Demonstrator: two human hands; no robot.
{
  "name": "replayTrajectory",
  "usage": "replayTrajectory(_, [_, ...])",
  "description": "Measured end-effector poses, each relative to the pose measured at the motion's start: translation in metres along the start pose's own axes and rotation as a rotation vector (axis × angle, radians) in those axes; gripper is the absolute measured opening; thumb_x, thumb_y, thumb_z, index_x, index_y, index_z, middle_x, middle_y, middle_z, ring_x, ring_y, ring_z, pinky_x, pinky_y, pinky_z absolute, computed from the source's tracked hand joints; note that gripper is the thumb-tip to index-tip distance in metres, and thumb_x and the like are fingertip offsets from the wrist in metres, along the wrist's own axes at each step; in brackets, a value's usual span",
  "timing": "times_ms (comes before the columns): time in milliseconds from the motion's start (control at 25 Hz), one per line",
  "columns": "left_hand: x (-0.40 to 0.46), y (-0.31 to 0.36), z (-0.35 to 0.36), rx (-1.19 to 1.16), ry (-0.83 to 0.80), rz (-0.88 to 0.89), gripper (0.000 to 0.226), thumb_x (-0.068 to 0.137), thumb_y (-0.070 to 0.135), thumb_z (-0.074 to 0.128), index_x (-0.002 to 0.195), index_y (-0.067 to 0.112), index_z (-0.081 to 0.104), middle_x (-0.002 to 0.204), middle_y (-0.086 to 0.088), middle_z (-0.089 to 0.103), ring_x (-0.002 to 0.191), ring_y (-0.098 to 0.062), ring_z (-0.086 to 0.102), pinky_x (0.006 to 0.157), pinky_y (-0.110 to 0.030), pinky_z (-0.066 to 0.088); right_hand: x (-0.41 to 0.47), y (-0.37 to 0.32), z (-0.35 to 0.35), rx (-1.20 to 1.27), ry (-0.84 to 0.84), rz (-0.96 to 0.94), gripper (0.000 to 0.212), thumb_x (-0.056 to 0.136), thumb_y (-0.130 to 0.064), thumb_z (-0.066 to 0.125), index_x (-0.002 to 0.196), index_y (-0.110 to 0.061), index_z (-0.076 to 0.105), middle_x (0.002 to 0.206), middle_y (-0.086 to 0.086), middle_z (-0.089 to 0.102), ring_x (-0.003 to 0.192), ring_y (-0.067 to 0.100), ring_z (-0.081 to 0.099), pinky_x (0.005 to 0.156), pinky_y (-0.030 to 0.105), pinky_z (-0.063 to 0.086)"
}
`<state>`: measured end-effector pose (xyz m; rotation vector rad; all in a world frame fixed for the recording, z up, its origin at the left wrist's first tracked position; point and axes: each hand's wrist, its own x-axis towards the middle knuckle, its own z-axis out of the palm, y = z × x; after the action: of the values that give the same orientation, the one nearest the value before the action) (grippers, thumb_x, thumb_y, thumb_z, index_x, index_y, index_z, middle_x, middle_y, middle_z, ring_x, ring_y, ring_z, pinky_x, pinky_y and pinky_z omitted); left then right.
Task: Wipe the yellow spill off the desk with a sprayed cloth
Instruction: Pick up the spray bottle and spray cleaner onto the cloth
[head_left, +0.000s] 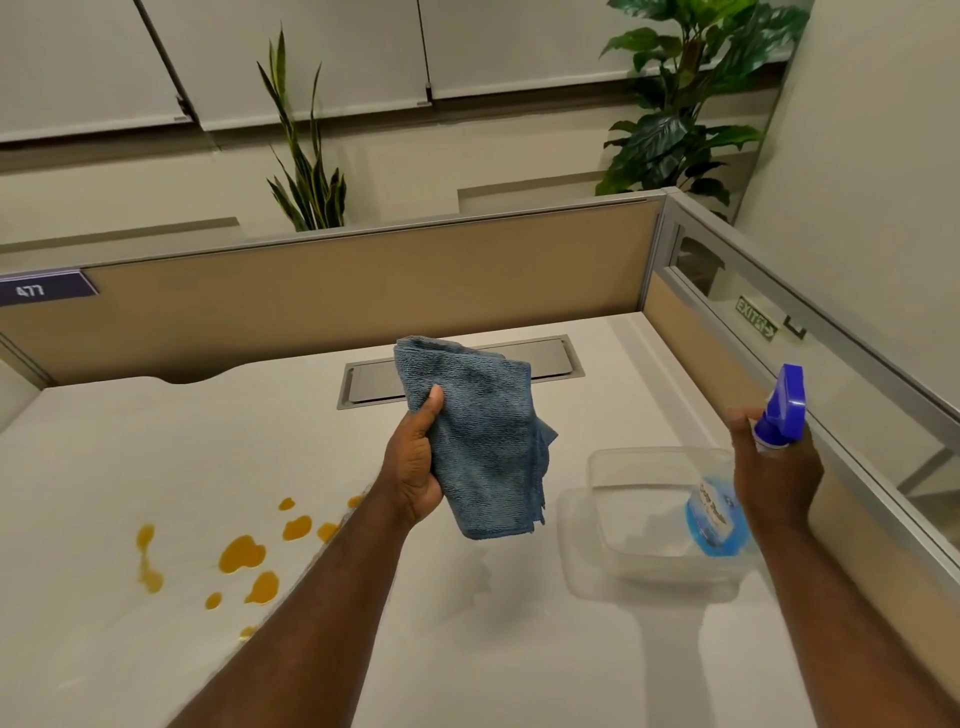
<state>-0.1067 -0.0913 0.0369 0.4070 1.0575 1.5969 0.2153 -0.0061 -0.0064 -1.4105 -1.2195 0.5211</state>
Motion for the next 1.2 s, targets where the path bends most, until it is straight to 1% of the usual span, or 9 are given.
replayTrajectory(120, [0.005, 0.003, 0.000, 0.021, -0.002, 0.005, 0.037, 0.092, 0.035, 0.056, 0.121, 0.014, 0.061, 0.116, -0.008, 0.070, 0.111, -0.030, 0.063, 0.095, -0.049, 0.049, 0.003, -0.008, -0.002, 0.038, -0.024, -0.040, 0.038, 0.088, -0.040, 0.061, 0.110, -0.010, 0.054, 0.101, 0.019, 0.065, 0.096, 0.029, 0.064, 0.076, 0.023, 0.049])
replayTrajectory(240, [0.011, 0.009, 0.004, 0.041, -0.010, 0.035, 0.041, 0.091, 0.036, 0.057, 0.125, 0.013, 0.059, 0.120, -0.008, 0.069, 0.113, -0.029, 0.062, 0.098, -0.050, 0.047, 0.005, -0.035, -0.003, 0.037, 0.037, -0.112, 0.045, 0.088, -0.035, 0.064, 0.118, -0.004, 0.052, 0.111, 0.022, 0.064, 0.104, 0.032, 0.063, 0.086, 0.045, 0.055])
replayTrajectory(280, [0.012, 0.013, 0.007, 0.051, -0.011, 0.055, 0.041, 0.091, 0.037, 0.056, 0.125, 0.013, 0.059, 0.118, -0.007, 0.069, 0.111, -0.027, 0.063, 0.096, -0.048, 0.049, 0.006, -0.048, -0.003, 0.059, 0.047, -0.153, 0.050, 0.087, -0.042, 0.063, 0.118, -0.005, 0.052, 0.110, 0.021, 0.065, 0.103, 0.032, 0.064, 0.087, 0.047, 0.055])
replayTrajectory(400, [0.018, 0.027, 0.019, 0.114, 0.003, 0.143, 0.040, 0.092, 0.039, 0.055, 0.123, 0.015, 0.060, 0.115, -0.004, 0.071, 0.106, -0.021, 0.066, 0.087, -0.040, 0.054, 0.001, -0.088, 0.000, 0.135, -0.019, -0.272, 0.062, 0.081, -0.065, 0.054, 0.113, -0.012, 0.054, 0.102, 0.013, 0.066, 0.094, 0.026, 0.066, 0.083, 0.039, 0.055])
replayTrajectory(600, [0.022, 0.046, 0.041, 0.200, 0.012, 0.294, 0.021, 0.092, 0.037, 0.056, 0.107, 0.025, 0.064, 0.114, 0.001, 0.070, 0.104, -0.018, 0.066, 0.086, -0.036, 0.054, -0.037, -0.127, 0.037, 0.188, -0.276, -0.303, 0.056, 0.075, -0.075, 0.051, 0.105, -0.028, 0.053, 0.094, 0.002, 0.065, 0.082, 0.026, 0.067, 0.071, 0.038, 0.060])
replayTrajectory(720, [0.022, 0.050, 0.043, 0.182, 0.030, 0.321, 0.018, 0.092, 0.037, 0.056, 0.105, 0.027, 0.063, 0.116, 0.000, 0.069, 0.107, -0.020, 0.064, 0.089, -0.039, 0.053, -0.062, -0.134, 0.067, 0.200, -0.425, -0.298, 0.031, 0.075, -0.067, 0.057, 0.092, -0.041, 0.053, 0.089, 0.000, 0.065, 0.076, 0.027, 0.064, 0.068, 0.044, 0.059])
replayTrajectory(800, [0.021, 0.049, 0.040, 0.163, 0.033, 0.325, 0.021, 0.091, 0.037, 0.057, 0.107, 0.026, 0.064, 0.119, -0.004, 0.068, 0.109, -0.023, 0.064, 0.092, -0.043, 0.052, -0.072, -0.134, 0.085, 0.223, -0.499, -0.271, 0.026, 0.076, -0.061, 0.062, 0.085, -0.037, 0.057, 0.082, -0.001, 0.065, 0.073, 0.026, 0.063, 0.066, 0.049, 0.057])
replayTrajectory(960, [0.016, 0.048, 0.037, 0.123, 0.006, 0.320, 0.021, 0.092, 0.035, 0.056, 0.107, 0.024, 0.065, 0.114, -0.003, 0.071, 0.104, -0.021, 0.068, 0.089, -0.041, 0.054, -0.084, -0.131, 0.112, 0.226, -0.580, -0.186, 0.034, 0.074, -0.063, 0.062, 0.086, -0.031, 0.058, 0.076, 0.002, 0.065, 0.069, 0.028, 0.063, 0.064, 0.052, 0.056])
replayTrajectory(1200, [0.014, 0.049, 0.029, 0.076, 0.002, 0.303, 0.023, 0.092, 0.034, 0.056, 0.109, 0.022, 0.065, 0.115, -0.007, 0.071, 0.107, -0.026, 0.067, 0.091, -0.044, 0.053, -0.097, -0.132, 0.126, 0.181, -0.630, -0.201, 0.042, 0.075, -0.064, 0.055, 0.077, -0.023, 0.056, 0.066, 0.005, 0.061, 0.064, 0.030, 0.062, 0.062, 0.050, 0.055])
